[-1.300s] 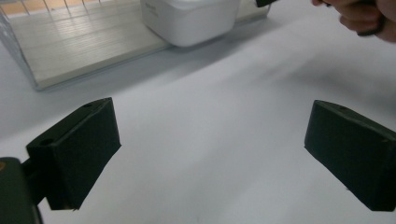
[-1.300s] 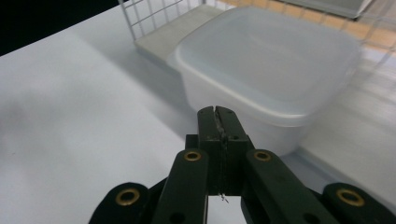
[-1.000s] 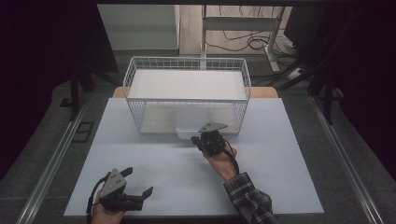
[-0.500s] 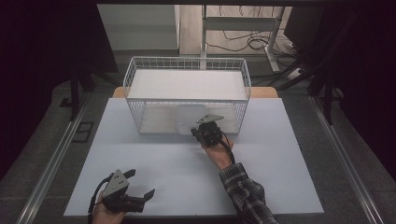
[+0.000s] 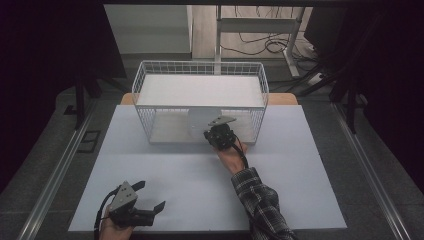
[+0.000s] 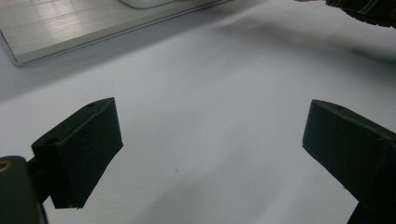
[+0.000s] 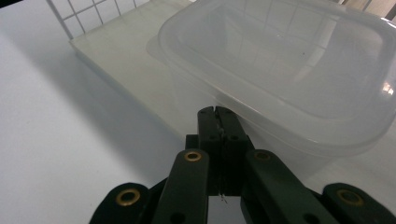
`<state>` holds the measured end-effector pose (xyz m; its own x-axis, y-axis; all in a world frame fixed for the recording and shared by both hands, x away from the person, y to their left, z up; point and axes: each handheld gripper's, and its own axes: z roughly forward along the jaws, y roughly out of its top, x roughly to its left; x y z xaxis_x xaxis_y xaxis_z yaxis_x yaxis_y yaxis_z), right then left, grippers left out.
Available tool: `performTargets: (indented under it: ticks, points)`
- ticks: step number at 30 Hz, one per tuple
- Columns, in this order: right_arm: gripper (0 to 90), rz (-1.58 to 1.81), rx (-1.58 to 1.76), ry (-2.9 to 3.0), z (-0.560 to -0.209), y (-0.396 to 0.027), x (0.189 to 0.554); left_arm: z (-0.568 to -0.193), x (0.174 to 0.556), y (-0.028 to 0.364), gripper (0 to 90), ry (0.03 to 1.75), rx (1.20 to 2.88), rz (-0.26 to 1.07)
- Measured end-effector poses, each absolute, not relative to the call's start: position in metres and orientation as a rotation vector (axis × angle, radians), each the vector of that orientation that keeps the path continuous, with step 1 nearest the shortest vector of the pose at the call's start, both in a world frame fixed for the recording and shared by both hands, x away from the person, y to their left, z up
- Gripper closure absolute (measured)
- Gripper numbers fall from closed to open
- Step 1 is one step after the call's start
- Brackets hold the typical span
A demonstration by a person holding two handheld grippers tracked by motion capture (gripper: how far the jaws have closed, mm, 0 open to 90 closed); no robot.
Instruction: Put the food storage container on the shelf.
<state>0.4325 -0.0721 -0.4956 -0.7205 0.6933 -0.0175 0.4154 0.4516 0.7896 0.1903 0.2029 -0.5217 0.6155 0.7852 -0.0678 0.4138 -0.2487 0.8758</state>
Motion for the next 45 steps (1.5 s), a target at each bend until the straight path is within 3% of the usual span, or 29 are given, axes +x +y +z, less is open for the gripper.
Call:
performTargets:
  ticks: [14, 29, 45]
  points:
    - [89.3, 1.140, 0.955, 2.351, -0.498, -0.068, 0.442, -0.521, 0.190, 0.205, 4.1, 0.968, 1.859, 0.488]
    - [51.0, 1.183, 0.960, 2.359, -0.487, -0.075, 0.430, -0.521, 0.191, 0.205, 4.5, 0.947, 1.874, 0.483]
    - [30.5, 1.215, 0.928, 2.412, -0.481, -0.081, 0.410, -0.522, 0.192, 0.204, 4.3, 0.951, 1.886, 0.465]
